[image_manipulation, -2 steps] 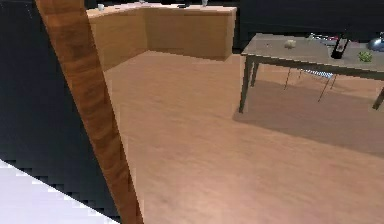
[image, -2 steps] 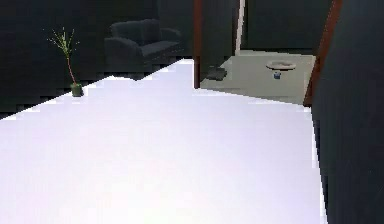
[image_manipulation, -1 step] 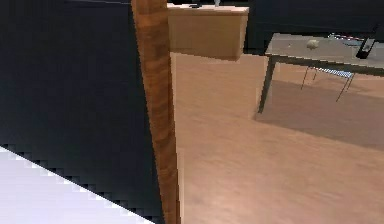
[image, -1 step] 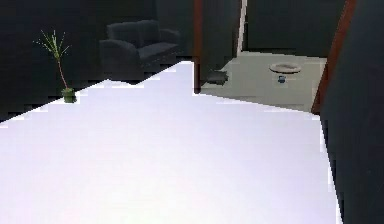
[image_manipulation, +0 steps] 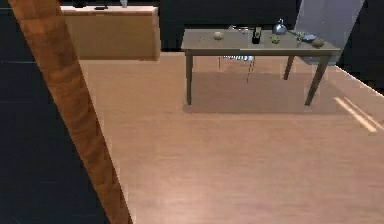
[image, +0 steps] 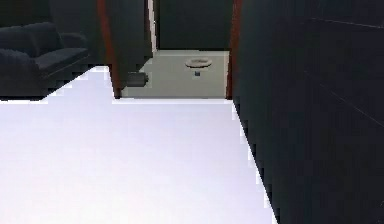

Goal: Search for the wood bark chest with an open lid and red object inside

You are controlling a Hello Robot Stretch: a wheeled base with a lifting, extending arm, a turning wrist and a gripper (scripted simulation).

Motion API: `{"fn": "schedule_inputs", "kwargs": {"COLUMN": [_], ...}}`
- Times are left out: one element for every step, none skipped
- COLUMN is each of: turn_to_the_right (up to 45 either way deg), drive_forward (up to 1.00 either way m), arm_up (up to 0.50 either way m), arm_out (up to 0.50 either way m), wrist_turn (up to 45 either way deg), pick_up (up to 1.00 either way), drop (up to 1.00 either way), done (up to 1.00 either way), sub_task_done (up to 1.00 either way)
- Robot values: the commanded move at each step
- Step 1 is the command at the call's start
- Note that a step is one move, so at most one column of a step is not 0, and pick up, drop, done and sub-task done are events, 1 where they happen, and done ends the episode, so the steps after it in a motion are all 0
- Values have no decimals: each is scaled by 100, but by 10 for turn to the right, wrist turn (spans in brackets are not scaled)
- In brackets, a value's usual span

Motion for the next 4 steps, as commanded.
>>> {"fn": "schedule_inputs", "kwargs": {"turn_to_the_right": [0,0,0,90], "drive_forward": [100,100,100,0], "arm_up": [0,0,0,0], "arm_out": [0,0,0,0], "wrist_turn": [0,0,0,0], "pick_up": [0,0,0,0], "drop": [0,0,0,0], "done": [0,0,0,0], "sub_task_done": [0,0,0,0]}}
